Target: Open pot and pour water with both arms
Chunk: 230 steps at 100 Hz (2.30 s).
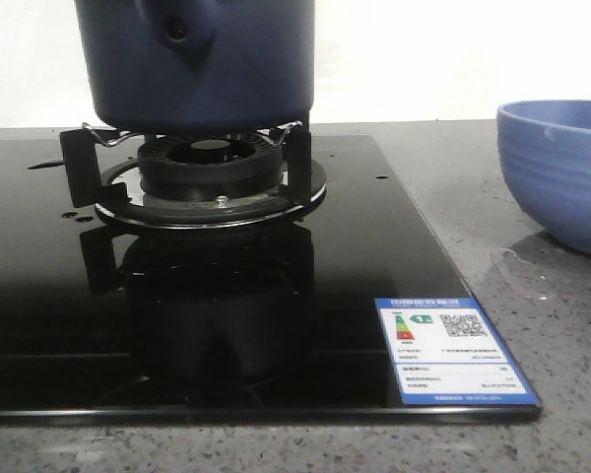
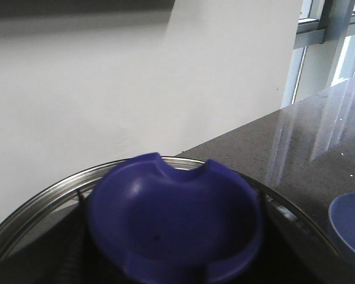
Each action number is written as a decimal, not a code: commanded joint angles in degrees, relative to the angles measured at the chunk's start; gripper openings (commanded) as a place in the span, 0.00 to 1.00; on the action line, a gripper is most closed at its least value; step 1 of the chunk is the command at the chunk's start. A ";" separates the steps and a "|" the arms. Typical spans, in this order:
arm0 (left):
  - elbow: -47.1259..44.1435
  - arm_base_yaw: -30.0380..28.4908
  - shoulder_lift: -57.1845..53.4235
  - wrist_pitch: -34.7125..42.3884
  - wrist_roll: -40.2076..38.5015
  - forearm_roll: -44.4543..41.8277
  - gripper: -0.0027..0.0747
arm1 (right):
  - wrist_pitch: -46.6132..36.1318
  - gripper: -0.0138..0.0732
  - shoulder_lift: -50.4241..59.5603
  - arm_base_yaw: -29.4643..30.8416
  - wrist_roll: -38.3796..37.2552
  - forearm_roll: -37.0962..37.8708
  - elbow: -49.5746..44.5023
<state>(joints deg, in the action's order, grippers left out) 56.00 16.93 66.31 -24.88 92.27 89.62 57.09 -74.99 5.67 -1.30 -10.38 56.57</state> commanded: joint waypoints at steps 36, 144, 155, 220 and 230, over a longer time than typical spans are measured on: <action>9.18 0.39 9.43 -6.48 0.90 3.90 0.39 | -3.56 0.75 7.57 0.32 0.73 0.01 4.88; 11.24 -0.49 13.38 -10.09 5.55 8.88 0.79 | -3.63 0.76 21.85 0.32 0.73 0.54 15.74; 10.99 -1.79 8.05 -10.20 3.99 7.86 0.75 | -3.63 0.76 22.09 0.32 0.73 1.03 15.74; -25.77 -3.89 -43.51 0.91 -21.77 -16.16 0.01 | -24.66 0.08 48.06 -10.52 7.49 2.43 -18.79; -31.32 -3.89 -51.27 3.29 -24.88 -16.04 0.01 | -32.04 0.08 55.50 -12.26 7.64 2.43 -24.61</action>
<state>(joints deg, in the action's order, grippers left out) 27.39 13.14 20.14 -25.59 70.79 71.54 36.69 -24.58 -5.48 5.01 -8.28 34.83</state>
